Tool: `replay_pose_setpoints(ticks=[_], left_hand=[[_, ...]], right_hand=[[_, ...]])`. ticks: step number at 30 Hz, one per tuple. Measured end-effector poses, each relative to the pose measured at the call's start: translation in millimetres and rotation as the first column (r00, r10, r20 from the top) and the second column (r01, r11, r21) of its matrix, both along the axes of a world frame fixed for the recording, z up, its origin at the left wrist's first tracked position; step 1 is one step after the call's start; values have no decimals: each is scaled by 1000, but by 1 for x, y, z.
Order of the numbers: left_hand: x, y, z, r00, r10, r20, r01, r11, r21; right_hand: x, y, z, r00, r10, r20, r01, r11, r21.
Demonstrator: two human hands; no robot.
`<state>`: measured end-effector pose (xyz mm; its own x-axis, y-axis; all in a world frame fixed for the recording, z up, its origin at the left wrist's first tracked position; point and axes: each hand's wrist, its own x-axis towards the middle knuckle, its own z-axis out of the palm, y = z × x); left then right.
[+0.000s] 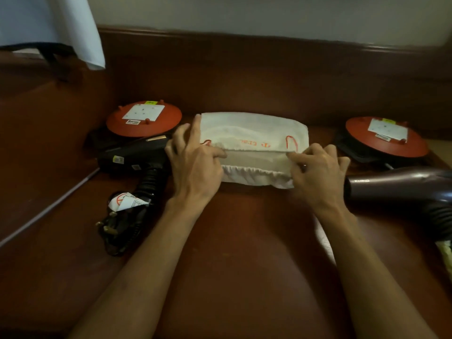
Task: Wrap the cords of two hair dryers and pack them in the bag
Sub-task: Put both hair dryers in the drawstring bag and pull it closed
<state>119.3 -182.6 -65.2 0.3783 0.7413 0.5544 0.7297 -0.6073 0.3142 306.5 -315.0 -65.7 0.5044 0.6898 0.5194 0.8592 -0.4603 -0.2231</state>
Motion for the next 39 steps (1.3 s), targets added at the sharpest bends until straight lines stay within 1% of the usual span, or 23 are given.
replay_pose_setpoints(ticks=[1, 3, 4, 6, 8, 9, 10, 11, 14, 16, 19, 20, 21, 24, 25, 27, 29, 32, 34, 36, 39], left_hand=[[-3, 3, 0, 999, 24, 27, -24, 999, -22], [-8, 5, -3, 1000, 22, 20, -21, 997, -77], [-9, 4, -4, 1000, 1, -3, -1, 996, -92], [-10, 1, -3, 998, -42, -48, 37, 995, -96], [-9, -1, 0, 996, -43, -79, 35, 995, -94], [-10, 0, 1, 996, -25, -89, 17, 995, -94], [-13, 3, 1, 996, 3, -85, -10, 996, -87], [-17, 6, 1, 997, 40, -61, -44, 996, -72], [-30, 18, 1, 988, 141, 70, -138, 990, -41], [-32, 20, 0, 988, 142, 58, -140, 989, -36], [-29, 16, 0, 995, 95, -40, -97, 994, -49], [-29, 16, 1, 995, 84, -56, -87, 995, -55], [-31, 17, 2, 995, 79, -53, -82, 995, -52], [-40, 21, 8, 995, 82, 51, -81, 997, -18], [-42, 22, 9, 992, 85, 89, -85, 996, -8], [-43, 22, 11, 988, 91, 124, -93, 996, 7], [-44, 20, 10, 986, 92, 139, -94, 996, 11], [-48, 17, 11, 979, 83, 187, -86, 996, 10], [-48, 14, 11, 974, 84, 210, -86, 996, 0], [-46, 9, 11, 974, 104, 201, -99, 994, -35], [-47, 4, 11, 974, 133, 182, -121, 990, -77]], right_hand=[[6, -3, 1, 1000, -10, -16, 10, 999, 36], [14, -9, 1, 1000, -5, -25, 6, 998, 57], [14, -11, 1, 1000, 4, -19, -3, 1000, 30], [11, -13, 3, 999, 23, -40, -27, 996, -84], [10, -14, 5, 996, 13, -86, -29, 982, -186], [11, -15, 7, 997, 15, -75, -30, 979, -203], [15, -16, 8, 999, 24, -44, -32, 982, -185], [19, -19, 10, 1000, 30, -8, -30, 990, -134], [32, -29, 15, 999, -24, 41, 22, 999, 47], [33, -32, 15, 998, -45, 49, 42, 997, 62], [29, -31, 14, 999, -39, -17, 39, 999, -15], [29, -31, 14, 999, -32, -25, 31, 999, -20], [31, -32, 14, 1000, -22, -11, 22, 1000, 10], [38, -40, 19, 998, -50, 25, 45, 981, 191], [39, -41, 19, 998, -65, 14, 60, 973, 223], [38, -41, 19, 996, -88, 0, 85, 972, 221], [37, -41, 18, 996, -78, -48, 88, 968, 236], [34, -47, 17, 976, 42, -213, 45, 922, 384], [28, -54, 15, 954, 89, -286, 52, 891, 452], [20, -59, 9, 953, 89, -290, 49, 899, 435], [13, -64, 3, 979, 36, -199, 42, 926, 374]])
